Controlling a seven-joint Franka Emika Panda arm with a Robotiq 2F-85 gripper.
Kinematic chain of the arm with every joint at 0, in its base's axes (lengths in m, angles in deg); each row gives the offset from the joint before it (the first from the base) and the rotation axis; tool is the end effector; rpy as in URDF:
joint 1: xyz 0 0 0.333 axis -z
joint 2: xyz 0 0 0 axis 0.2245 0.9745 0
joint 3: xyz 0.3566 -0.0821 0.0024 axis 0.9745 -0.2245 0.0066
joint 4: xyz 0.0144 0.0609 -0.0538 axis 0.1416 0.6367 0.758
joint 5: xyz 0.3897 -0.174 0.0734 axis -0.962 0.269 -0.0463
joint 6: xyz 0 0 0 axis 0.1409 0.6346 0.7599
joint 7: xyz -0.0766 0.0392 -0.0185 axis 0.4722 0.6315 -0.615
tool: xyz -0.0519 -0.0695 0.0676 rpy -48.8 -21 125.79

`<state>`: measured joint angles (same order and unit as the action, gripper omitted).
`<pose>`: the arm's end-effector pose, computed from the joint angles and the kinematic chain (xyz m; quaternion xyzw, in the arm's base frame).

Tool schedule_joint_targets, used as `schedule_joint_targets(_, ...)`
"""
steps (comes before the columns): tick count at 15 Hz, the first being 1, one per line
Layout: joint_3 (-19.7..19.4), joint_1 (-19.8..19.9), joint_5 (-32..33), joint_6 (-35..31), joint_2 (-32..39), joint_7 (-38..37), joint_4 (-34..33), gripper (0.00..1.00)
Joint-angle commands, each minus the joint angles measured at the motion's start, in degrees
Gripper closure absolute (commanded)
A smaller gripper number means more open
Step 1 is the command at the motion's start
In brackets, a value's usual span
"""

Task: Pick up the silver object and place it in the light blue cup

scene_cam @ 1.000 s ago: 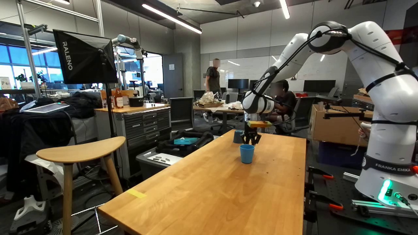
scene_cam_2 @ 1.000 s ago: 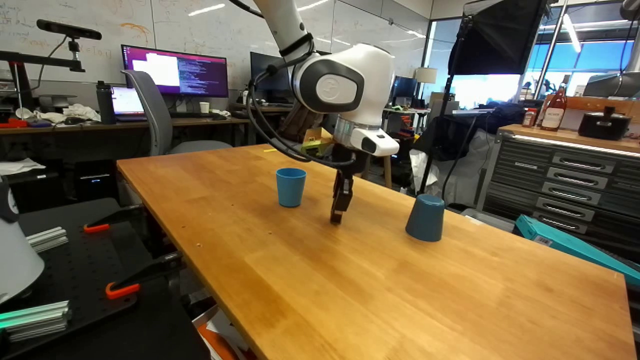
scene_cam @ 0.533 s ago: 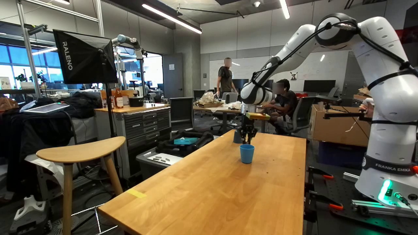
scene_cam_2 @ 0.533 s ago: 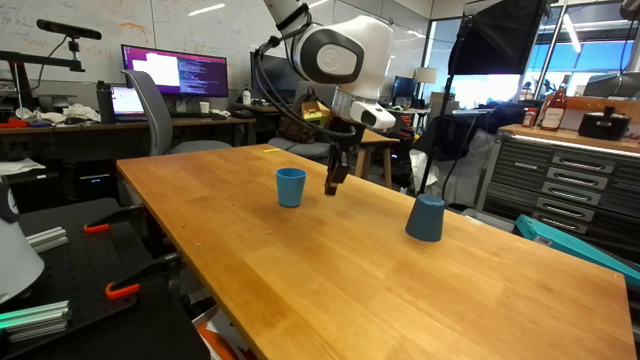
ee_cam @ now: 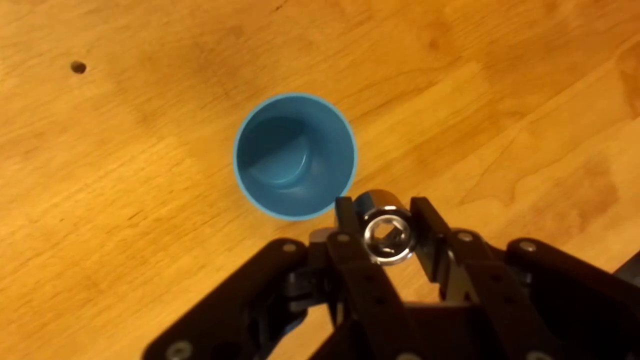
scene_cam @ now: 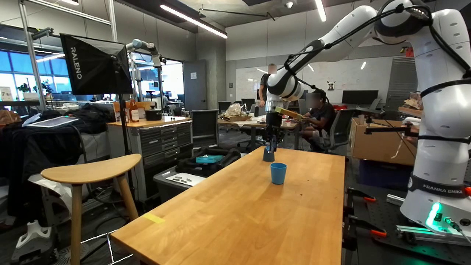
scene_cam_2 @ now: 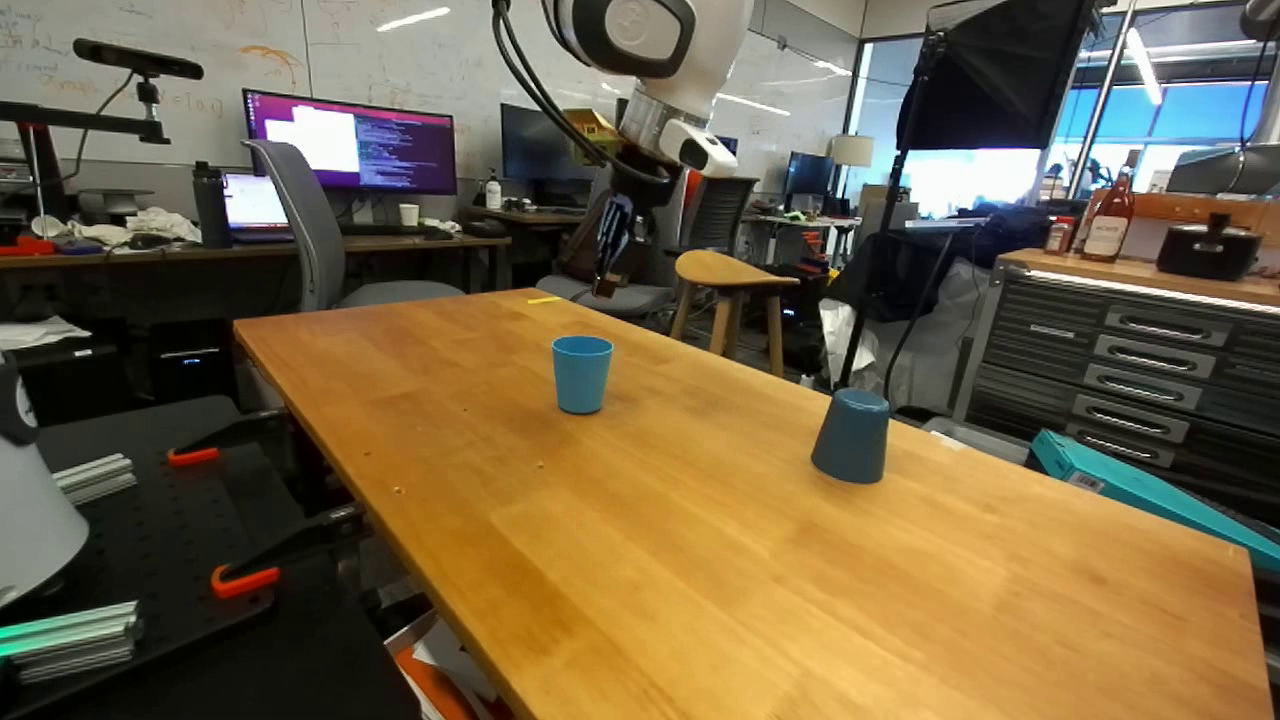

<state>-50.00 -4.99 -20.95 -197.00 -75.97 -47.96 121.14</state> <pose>0.6068 -0.0752 0.3299 -0.9591 0.2288 0.0768 0.1480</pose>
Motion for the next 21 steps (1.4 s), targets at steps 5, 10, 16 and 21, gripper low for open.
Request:
schedule_joint_targets(5,-1.5,-0.1,-1.7,6.2,3.5,0.5,-2.4,0.92)
schedule_joint_targets(10,-1.8,0.0,-1.8,3.8,5.9,0.7,-2.1,0.92)
schedule_joint_targets(16,-1.9,0.4,-1.5,4.4,8.5,0.7,-4.1,0.37)
schedule_joint_targets(21,-2.0,0.4,-0.8,4.8,7.7,1.2,-4.9,0.59)
